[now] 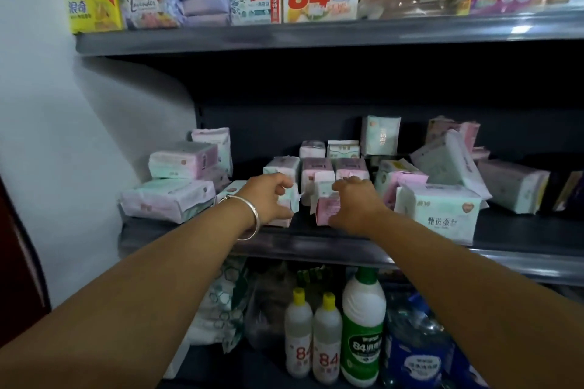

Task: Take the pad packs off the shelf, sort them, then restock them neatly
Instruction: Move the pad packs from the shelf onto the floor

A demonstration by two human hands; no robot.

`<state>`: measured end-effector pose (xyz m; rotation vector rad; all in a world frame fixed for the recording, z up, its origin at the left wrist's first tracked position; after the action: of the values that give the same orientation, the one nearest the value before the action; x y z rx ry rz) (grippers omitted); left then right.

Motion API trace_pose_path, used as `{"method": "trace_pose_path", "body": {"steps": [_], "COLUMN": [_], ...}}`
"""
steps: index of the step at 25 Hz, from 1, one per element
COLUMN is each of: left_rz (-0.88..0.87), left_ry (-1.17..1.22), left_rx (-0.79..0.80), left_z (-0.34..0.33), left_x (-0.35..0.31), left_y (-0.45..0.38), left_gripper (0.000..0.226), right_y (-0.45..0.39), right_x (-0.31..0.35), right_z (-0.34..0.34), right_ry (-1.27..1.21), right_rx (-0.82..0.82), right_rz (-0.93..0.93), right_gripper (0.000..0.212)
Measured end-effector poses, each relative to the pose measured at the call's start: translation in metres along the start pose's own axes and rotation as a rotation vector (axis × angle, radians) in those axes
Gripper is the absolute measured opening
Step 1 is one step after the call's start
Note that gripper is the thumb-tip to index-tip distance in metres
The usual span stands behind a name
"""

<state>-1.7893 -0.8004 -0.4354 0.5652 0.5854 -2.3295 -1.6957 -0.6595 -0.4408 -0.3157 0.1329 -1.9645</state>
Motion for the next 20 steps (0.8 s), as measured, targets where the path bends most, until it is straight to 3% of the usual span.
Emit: {"method": "trace_pose_path", "body": {"steps": [3, 8, 13, 20], "left_rz": [-0.026, -0.082, -0.116, -0.108], "left_ry": [-0.091, -0.118, -0.177, -0.259], "left_rx": [0.035, 0.06, 0.05, 0.064], "left_z": [0.002, -0.004, -0.013, -0.03], "left_x": [0.003, -0.002, -0.011, -0.016], "left_y": [-0.025, -0.07, -0.116, -0.144], "left_gripper": [0.061, 0.057, 0.056, 0.055], "right_y": [-0.023, -0.049, -0.069, -0.082], "right_x": [-0.013, -0.035, -0.055, -0.05], "right_z": [0.0, -0.009, -0.012, -0.012], "right_ry": [0.113, 0.111, 0.124, -0.014], "right_rx": [0.104, 0.261, 0.364, 0.397], "right_rz": [0.003, -0.005, -0.026, -0.013], "right_gripper": [0.089, 0.104, 0.107, 0.092]}}
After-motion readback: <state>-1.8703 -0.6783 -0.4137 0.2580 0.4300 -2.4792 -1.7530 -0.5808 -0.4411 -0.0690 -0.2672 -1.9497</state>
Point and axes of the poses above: each hand's wrist, its own y-axis away from the middle knuckle, its own z-axis out of the back of the hand, x = y × z, the point moved 3 cm from there along -y, towards the middle knuckle, and after that the axes turned 2 degrees about x, right-handed, at the moved point
